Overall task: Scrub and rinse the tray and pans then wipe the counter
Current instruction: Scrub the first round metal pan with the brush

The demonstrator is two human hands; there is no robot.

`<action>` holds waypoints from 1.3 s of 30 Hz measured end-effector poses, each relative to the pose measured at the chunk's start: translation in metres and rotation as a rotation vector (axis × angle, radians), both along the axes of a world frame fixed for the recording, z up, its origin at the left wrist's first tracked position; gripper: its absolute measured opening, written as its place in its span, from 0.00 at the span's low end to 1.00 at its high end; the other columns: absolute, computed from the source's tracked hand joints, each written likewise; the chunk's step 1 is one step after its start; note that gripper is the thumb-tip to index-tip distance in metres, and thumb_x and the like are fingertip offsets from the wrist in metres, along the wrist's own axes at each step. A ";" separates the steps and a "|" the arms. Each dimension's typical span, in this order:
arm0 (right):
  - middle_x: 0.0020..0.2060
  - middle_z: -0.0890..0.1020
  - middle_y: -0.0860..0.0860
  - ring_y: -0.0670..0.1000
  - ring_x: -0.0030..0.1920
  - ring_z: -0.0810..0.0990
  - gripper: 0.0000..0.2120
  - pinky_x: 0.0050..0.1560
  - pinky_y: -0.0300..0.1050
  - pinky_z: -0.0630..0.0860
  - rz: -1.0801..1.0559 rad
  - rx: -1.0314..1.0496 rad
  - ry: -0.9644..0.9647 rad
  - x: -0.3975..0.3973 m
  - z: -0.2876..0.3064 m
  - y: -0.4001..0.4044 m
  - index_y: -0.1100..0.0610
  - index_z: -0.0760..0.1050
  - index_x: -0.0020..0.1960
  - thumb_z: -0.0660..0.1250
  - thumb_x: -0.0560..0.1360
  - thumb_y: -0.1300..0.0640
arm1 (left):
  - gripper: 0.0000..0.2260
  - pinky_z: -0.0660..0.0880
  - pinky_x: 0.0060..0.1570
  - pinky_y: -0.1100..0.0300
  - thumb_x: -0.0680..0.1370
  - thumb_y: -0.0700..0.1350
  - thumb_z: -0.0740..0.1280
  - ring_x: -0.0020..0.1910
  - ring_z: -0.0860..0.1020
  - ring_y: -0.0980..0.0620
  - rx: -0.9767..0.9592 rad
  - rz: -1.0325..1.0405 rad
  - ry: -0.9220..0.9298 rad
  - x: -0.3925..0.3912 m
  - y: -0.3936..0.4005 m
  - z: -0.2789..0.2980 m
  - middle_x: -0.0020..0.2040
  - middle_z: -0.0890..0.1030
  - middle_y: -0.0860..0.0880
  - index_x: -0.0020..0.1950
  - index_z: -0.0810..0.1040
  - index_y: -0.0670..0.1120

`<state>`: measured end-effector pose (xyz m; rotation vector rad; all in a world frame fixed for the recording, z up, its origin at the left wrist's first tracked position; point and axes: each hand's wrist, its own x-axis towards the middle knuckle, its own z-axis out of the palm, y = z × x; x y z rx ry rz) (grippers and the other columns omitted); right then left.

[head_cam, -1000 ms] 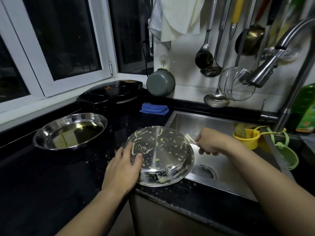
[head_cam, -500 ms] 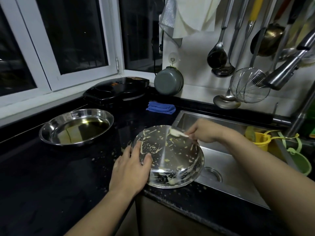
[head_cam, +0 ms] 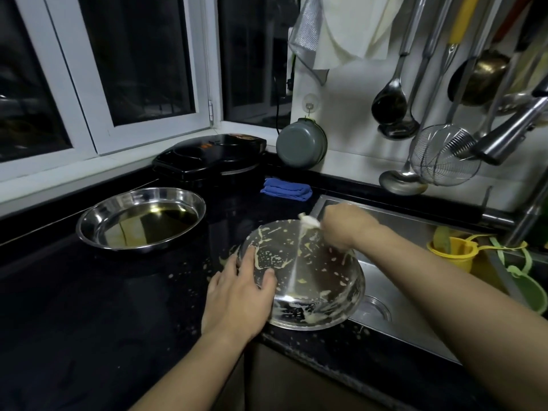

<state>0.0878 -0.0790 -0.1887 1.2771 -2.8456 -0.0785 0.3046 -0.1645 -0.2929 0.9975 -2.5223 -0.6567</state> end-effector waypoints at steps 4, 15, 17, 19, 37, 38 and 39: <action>0.41 0.78 0.54 0.58 0.41 0.77 0.07 0.44 0.50 0.78 0.045 -0.013 -0.058 0.015 0.003 -0.027 0.55 0.72 0.38 0.61 0.76 0.59 | 0.32 0.49 0.81 0.49 0.81 0.66 0.45 0.81 0.54 0.50 -0.008 0.008 0.015 -0.001 -0.002 -0.002 0.83 0.54 0.47 0.84 0.46 0.57; 0.48 0.78 0.55 0.59 0.46 0.78 0.07 0.45 0.49 0.74 -0.033 0.049 0.066 0.032 0.010 -0.058 0.56 0.78 0.51 0.63 0.78 0.56 | 0.40 0.51 0.80 0.50 0.79 0.68 0.47 0.80 0.56 0.51 -0.015 0.052 0.044 -0.004 -0.003 -0.004 0.83 0.56 0.46 0.84 0.45 0.44; 0.46 0.81 0.54 0.58 0.42 0.78 0.10 0.42 0.48 0.74 0.088 0.096 0.042 0.048 0.009 -0.063 0.55 0.79 0.52 0.62 0.77 0.53 | 0.41 0.51 0.80 0.50 0.79 0.68 0.47 0.81 0.55 0.52 -0.009 0.045 0.041 -0.002 -0.004 -0.003 0.83 0.55 0.46 0.84 0.46 0.43; 0.39 0.81 0.52 0.57 0.39 0.79 0.17 0.40 0.49 0.76 0.263 0.188 -0.008 0.063 0.006 -0.066 0.52 0.80 0.50 0.57 0.73 0.46 | 0.41 0.51 0.80 0.50 0.79 0.68 0.47 0.81 0.55 0.52 -0.013 0.054 0.042 -0.003 -0.006 -0.002 0.83 0.55 0.46 0.84 0.46 0.42; 0.43 0.80 0.55 0.60 0.46 0.81 0.14 0.45 0.49 0.76 -0.043 0.179 0.021 0.091 0.009 0.078 0.53 0.81 0.52 0.59 0.82 0.49 | 0.43 0.49 0.81 0.48 0.78 0.69 0.49 0.82 0.53 0.48 -0.002 -0.020 0.032 0.004 -0.008 -0.001 0.84 0.53 0.44 0.84 0.43 0.42; 0.41 0.79 0.54 0.60 0.46 0.81 0.14 0.43 0.48 0.74 0.001 0.197 0.012 0.103 0.007 0.077 0.54 0.81 0.53 0.59 0.82 0.48 | 0.43 0.48 0.81 0.48 0.79 0.68 0.49 0.82 0.53 0.48 -0.001 -0.017 0.028 0.003 -0.008 -0.001 0.84 0.53 0.44 0.84 0.44 0.42; 0.41 0.77 0.54 0.60 0.45 0.81 0.14 0.43 0.48 0.73 0.016 0.204 0.022 0.108 0.007 0.077 0.54 0.81 0.54 0.59 0.83 0.50 | 0.42 0.48 0.81 0.48 0.79 0.68 0.49 0.82 0.53 0.48 0.000 -0.013 0.026 0.002 -0.008 -0.002 0.84 0.53 0.44 0.84 0.44 0.42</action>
